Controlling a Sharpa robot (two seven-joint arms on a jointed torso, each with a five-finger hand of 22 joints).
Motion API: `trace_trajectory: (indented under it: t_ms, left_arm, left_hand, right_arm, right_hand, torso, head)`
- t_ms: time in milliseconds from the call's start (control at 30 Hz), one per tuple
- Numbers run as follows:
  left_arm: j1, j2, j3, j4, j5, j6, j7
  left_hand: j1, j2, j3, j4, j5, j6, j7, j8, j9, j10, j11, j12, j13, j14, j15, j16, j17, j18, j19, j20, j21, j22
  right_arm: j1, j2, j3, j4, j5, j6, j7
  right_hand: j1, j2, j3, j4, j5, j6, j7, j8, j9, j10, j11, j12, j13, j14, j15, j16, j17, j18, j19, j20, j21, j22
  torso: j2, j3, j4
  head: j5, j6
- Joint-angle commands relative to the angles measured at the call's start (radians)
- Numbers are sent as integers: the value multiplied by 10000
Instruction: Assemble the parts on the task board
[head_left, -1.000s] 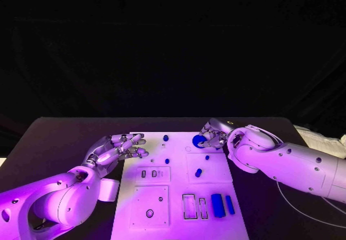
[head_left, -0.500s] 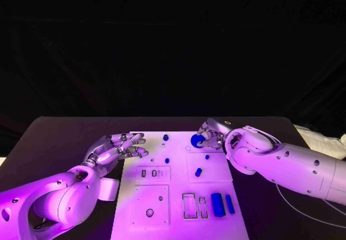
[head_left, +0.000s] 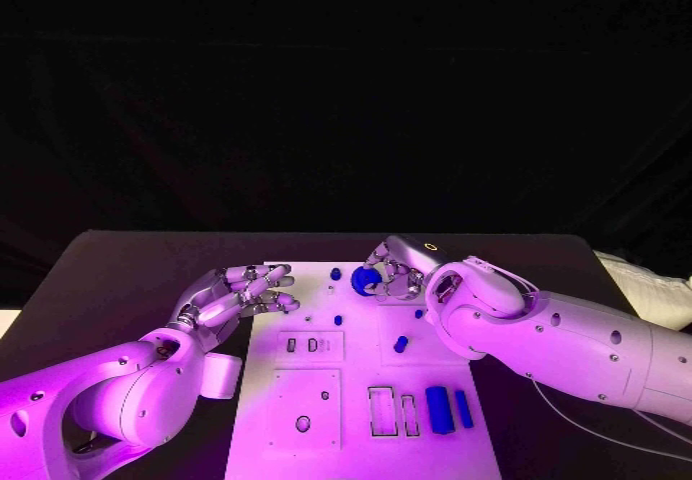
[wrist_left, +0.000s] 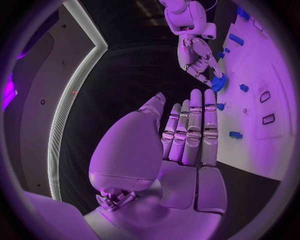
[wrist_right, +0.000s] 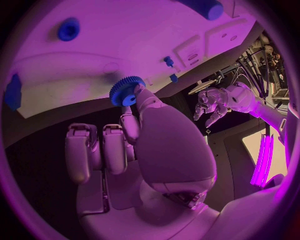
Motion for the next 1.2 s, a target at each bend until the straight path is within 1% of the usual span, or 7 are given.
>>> trace_trajectory:
  t_ms: [33, 200, 433, 800, 1067, 1133, 1200]
  left_arm:
    - [10, 24, 8, 8, 45, 142, 11]
    - [10, 56, 8, 6, 47, 150, 5]
    - [10, 81, 8, 2, 48, 167, 7]
    - [10, 91, 8, -1, 48, 190, 3]
    - [10, 91, 8, -3, 48, 194, -1]
    - [10, 94, 8, -4, 48, 195, -2]
    - [10, 95, 8, -4, 48, 196, -3]
  left_hand:
    - [63, -5, 13, -72, 37, 4, 57, -66, -2, 3, 18, -34, 6, 0, 24, 24, 8, 185, 67, -7, -32, -11]
    - [78, 15, 21, -84, 35, 9, 55, -68, -1, 6, 16, -39, 7, -2, 22, 23, 21, 186, 71, -9, -34, -12]
    - [78, 15, 21, -84, 35, 9, 55, -68, -1, 6, 16, -39, 7, -2, 22, 23, 21, 186, 71, -9, -34, -12]
    - [78, 15, 21, -84, 35, 9, 55, -68, -1, 6, 16, -39, 7, -2, 22, 23, 21, 186, 71, -9, -34, -12]
    - [78, 15, 21, -84, 35, 9, 55, -68, -1, 6, 16, -39, 7, -2, 22, 23, 21, 186, 71, -9, -34, -12]
    - [78, 15, 21, -84, 35, 9, 55, -68, -1, 6, 16, -39, 7, -2, 22, 23, 21, 186, 71, -9, -34, -12]
    - [78, 15, 21, -84, 35, 9, 55, -68, -1, 6, 16, -39, 7, -2, 22, 23, 21, 186, 71, -9, -34, -12]
  right_arm:
    - [4, 203, 9, 80, -633, -143, 1]
    - [10, 658, 6, -37, -797, 2, 0]
    - [-2, 1183, -38, -450, -853, 137, 36]
    - [-16, 1632, -122, -958, -908, 398, 13]
    - [-17, 1677, -154, -1049, -923, 604, 11]
    - [-17, 1683, -159, -1073, -902, 581, 20]
    - [-16, 1686, -163, -1090, -884, 570, 24]
  right_hand:
    - [-183, 2, 87, 10, 67, 236, -67, -53, 36, 190, -190, -62, -14, 607, -59, 30, 283, -105, 47, -10, 37, 706]
    - [-213, -8, 107, 22, 78, 241, -67, -62, 35, 191, -188, -66, -10, 607, -57, 31, 287, -103, 39, -8, 33, 696]
    - [-223, -10, 122, 25, 90, 245, -68, -67, 35, 194, -190, -62, -3, 604, -56, 23, 273, -105, 46, -7, 37, 707]
    - [-241, -33, 140, 24, 104, 234, -64, -85, 30, 191, -186, -69, -1, 602, -56, 18, 264, -104, 42, -6, 35, 702]
    - [-513, -266, 133, 84, 102, 27, 25, -260, -21, 120, -115, -229, -71, 584, -4, -29, 193, -93, 1, 26, 14, 652]
    - [-666, -395, 74, 127, 80, -301, 105, -316, -66, 30, -42, -421, -190, 575, 54, -51, 162, -85, -31, 70, -5, 611]
    - [-826, -527, -47, 187, -115, -698, 171, -320, -88, -87, 35, -672, -353, 567, 113, -71, 136, -78, -57, 122, -21, 579]
  torso:
    - [9, -5, 3]
    - [14, -9, 1]
    - [16, 6, 1]
    - [22, 13, -22]
    - [20, 15, -36]
    - [14, 15, -35]
    - [11, 12, -32]
  head:
    - [52, -5]
    - [77, -6]
    - [109, -35]
    - [157, -76]
    - [172, -98]
    - [158, -98]
    - [155, -93]
